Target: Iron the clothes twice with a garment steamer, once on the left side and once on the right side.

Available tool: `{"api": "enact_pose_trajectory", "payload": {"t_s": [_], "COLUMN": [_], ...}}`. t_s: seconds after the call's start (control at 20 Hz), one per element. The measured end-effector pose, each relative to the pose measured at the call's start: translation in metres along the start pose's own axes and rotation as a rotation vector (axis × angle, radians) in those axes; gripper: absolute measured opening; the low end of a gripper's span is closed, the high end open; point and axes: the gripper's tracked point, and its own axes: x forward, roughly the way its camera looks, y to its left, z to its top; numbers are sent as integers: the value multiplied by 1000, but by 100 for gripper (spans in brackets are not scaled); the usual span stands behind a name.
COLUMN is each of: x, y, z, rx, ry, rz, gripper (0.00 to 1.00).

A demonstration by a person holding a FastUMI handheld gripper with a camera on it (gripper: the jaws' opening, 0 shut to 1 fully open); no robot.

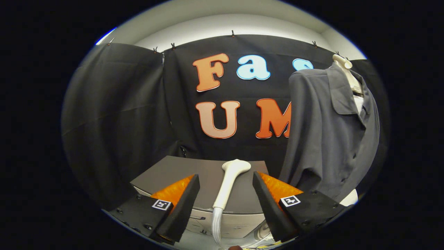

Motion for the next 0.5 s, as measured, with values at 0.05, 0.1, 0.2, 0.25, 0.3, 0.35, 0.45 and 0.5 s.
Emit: {"api": "enact_pose_trajectory", "payload": {"t_s": [0.05,0.1,0.2,0.25,0.3,0.35,0.45,0.5], "x": [14,23,45,55,67,77,96,102], "y": [5,8,3,1,2,2,-2,-4], "z": [-6,-13,-22,-28,-31,-36,-48,-55], "rx": [-1,5,19,17,17,19,28,32], "ry": [25,50,90,107,126,146,195,223], "rz": [2,2,-26,-38,-44,-49,-60,-70], "gripper": [98,98,99,99,99,99,99,99]}}
